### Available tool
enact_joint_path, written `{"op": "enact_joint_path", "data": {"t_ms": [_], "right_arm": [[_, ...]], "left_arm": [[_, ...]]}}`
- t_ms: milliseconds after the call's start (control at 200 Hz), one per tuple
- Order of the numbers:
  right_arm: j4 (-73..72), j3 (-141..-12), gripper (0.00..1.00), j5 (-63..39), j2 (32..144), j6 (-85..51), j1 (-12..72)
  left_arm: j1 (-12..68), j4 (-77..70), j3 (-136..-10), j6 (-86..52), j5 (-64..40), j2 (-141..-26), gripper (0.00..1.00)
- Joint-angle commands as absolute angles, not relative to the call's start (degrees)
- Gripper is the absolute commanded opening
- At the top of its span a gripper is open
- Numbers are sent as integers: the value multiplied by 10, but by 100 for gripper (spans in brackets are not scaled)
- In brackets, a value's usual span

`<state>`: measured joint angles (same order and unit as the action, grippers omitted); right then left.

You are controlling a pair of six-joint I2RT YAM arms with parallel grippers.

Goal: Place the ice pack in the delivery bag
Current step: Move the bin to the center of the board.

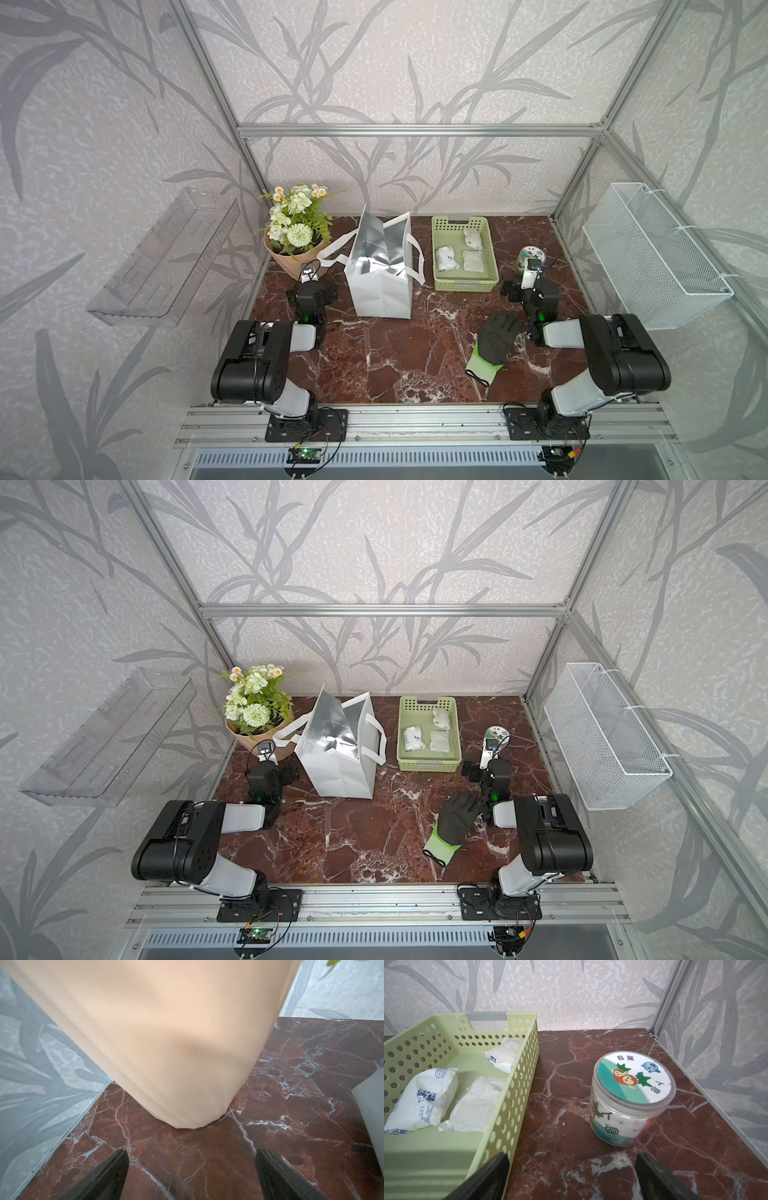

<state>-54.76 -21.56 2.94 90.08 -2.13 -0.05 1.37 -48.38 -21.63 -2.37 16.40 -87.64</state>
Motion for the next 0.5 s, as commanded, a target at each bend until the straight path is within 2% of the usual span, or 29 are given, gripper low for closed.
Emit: {"op": "enact_joint_path", "data": {"t_ms": [0,375,500], "right_arm": [[-551,-214,99,27,905,-25,0],[-557,-211,99,16,904,-30,-4],[-558,-195,99,29,868,-37,-8]], "left_arm": [[14,-483,-226,-24,162,-870,100],[15,-496,-225,-20,169,-860,100],[16,-279,-277,-43,186,-747,100]]}}
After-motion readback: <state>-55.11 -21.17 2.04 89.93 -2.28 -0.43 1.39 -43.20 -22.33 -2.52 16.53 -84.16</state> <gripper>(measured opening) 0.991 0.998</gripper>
